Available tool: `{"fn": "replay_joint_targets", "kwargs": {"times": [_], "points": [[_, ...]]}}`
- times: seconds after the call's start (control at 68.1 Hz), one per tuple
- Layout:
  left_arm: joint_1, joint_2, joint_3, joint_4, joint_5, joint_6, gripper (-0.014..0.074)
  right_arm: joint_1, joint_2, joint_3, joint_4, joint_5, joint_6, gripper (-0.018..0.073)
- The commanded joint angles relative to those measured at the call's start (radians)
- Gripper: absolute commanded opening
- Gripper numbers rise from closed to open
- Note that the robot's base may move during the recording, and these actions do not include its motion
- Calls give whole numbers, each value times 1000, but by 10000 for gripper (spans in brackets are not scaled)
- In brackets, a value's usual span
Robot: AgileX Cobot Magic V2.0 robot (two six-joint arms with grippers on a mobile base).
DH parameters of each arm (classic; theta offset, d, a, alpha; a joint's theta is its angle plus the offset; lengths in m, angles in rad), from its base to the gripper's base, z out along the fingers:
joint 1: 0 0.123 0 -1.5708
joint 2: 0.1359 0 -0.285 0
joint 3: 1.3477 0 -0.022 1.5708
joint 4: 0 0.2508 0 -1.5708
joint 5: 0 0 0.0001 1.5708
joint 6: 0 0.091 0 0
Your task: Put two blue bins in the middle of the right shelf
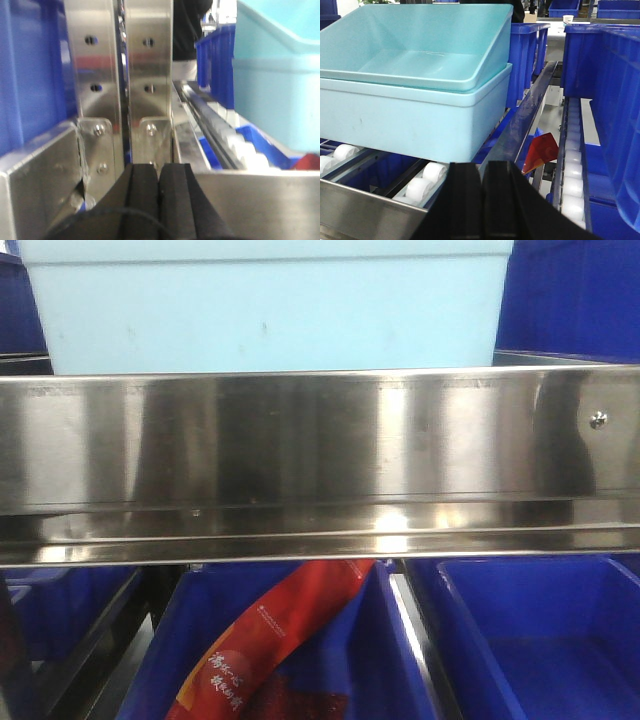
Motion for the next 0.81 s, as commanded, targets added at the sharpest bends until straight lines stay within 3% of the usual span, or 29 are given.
{"fn": "replay_joint_targets", "kwargs": {"times": [0.0, 0.792], "points": [[2, -5, 1, -6, -32, -1, -111, -5, -5, 3, -7, -25, 0, -162], [2, -5, 1, -6, -32, -1, -111, -5, -5, 3, -7, -22, 0, -162]]}}
